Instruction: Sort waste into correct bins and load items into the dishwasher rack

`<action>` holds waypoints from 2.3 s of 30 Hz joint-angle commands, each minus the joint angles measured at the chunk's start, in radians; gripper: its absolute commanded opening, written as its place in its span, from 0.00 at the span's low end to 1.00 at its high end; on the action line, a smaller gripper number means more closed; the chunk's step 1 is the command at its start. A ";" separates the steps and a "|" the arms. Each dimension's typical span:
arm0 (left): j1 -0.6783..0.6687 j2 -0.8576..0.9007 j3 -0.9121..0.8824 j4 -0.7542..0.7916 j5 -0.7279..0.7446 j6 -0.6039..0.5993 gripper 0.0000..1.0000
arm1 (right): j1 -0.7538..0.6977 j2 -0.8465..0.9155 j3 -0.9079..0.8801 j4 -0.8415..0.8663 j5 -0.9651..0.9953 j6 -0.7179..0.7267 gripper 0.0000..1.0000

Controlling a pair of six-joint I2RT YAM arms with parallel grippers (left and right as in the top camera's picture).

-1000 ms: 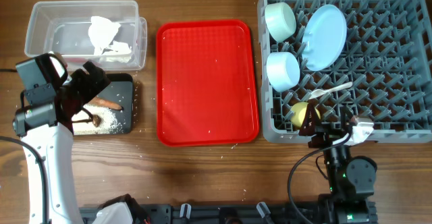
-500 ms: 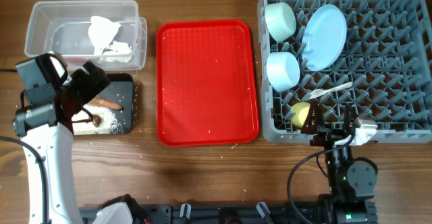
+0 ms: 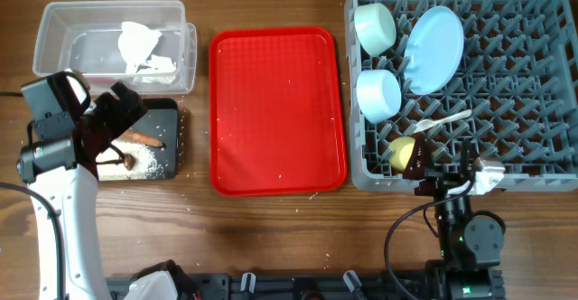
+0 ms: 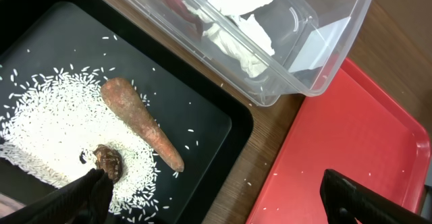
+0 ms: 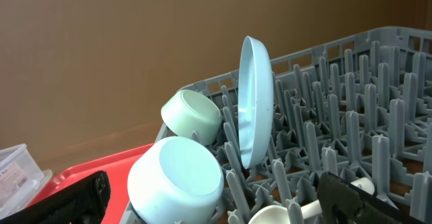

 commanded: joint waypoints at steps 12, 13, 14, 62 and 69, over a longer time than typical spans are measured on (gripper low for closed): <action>-0.193 -0.399 -0.113 0.163 -0.022 0.215 1.00 | 0.005 -0.010 -0.009 0.006 0.020 -0.017 1.00; -0.208 -0.444 -0.158 0.216 -0.021 0.216 1.00 | 0.005 -0.010 -0.009 0.006 0.020 -0.017 1.00; -0.215 -0.481 -0.203 0.263 -0.021 0.209 1.00 | 0.005 -0.010 -0.009 0.006 0.020 -0.017 1.00; -0.300 -1.239 -1.020 0.653 0.001 0.149 1.00 | 0.005 -0.010 -0.009 0.006 0.020 -0.017 1.00; -0.300 -1.239 -1.020 0.655 0.001 0.149 1.00 | 0.005 -0.010 -0.009 0.006 0.020 -0.017 1.00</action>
